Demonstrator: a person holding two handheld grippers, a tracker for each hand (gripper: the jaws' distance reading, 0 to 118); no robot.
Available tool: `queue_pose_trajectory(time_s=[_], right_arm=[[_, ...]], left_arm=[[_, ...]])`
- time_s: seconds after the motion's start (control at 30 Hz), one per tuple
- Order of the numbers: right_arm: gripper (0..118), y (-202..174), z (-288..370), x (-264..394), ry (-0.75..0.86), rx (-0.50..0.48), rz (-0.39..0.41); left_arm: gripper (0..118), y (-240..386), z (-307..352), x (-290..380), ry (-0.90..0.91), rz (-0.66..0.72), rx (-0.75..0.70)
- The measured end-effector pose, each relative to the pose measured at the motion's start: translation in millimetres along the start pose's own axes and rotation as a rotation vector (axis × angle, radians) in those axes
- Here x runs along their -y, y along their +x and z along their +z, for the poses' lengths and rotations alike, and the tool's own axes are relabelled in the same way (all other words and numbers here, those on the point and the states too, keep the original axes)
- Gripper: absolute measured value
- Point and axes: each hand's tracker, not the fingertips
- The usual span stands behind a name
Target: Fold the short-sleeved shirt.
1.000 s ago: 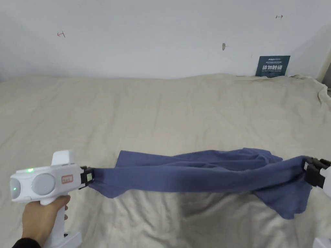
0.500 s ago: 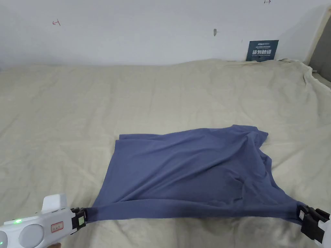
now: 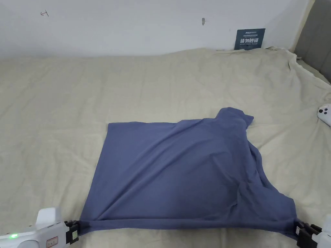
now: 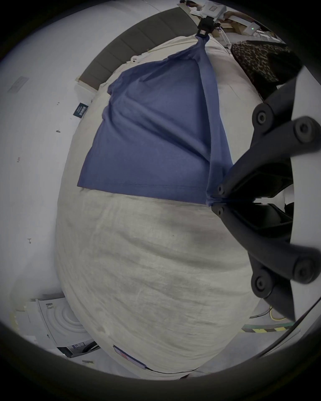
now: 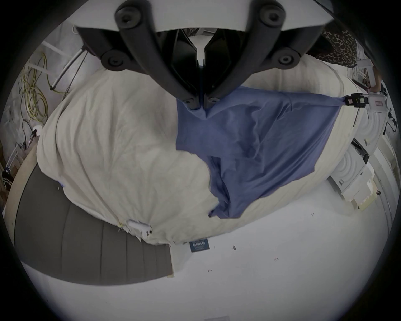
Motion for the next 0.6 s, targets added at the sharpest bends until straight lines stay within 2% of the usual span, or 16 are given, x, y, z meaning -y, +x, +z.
queue_pose_trajectory(time_s=[0.17, 0.23, 0.27, 0.37, 0.43, 0.47, 0.5, 0.53, 0.6], right_arm=[[1, 2.0, -29.6, 9.8, -0.094, 0.056, -0.035], [1, -0.1, -37.1, 11.2, -0.113, 0.062, -0.033], [1, -1.4, -40.3, 11.2, -0.124, 0.075, -0.023], [1, -9.4, -39.4, 7.8, -0.134, 0.092, -0.001], [3, -15.3, -34.1, 1.8, -0.141, 0.095, 0.008], [10, -18.5, -29.2, -2.4, -0.142, 0.092, 0.015], [26, -21.3, -23.5, -7.0, -0.136, 0.098, 0.023], [45, -23.9, -17.4, -12.5, -0.116, 0.100, 0.029], [90, -28.1, -3.9, -25.7, -0.046, 0.087, 0.041]], left_arm=[[0, 5.2, -14.0, 3.5, -0.028, -0.029, -0.035], [4, 9.0, -16.7, 3.8, -0.037, -0.031, -0.051], [11, 11.5, -17.1, 4.4, -0.037, -0.033, -0.059], [19, 19.0, -19.3, 4.3, -0.056, -0.058, -0.128], [46, 23.6, -18.1, 3.5, -0.046, -0.085, -0.196], [63, 25.7, -16.3, 1.8, -0.038, -0.091, -0.220], [83, 28.7, -11.6, -0.1, -0.032, -0.087, -0.227], [96, 31.0, -5.7, -2.8, -0.023, -0.083, -0.228], [104, 34.2, 11.4, -10.6, 0.052, -0.062, -0.190]])
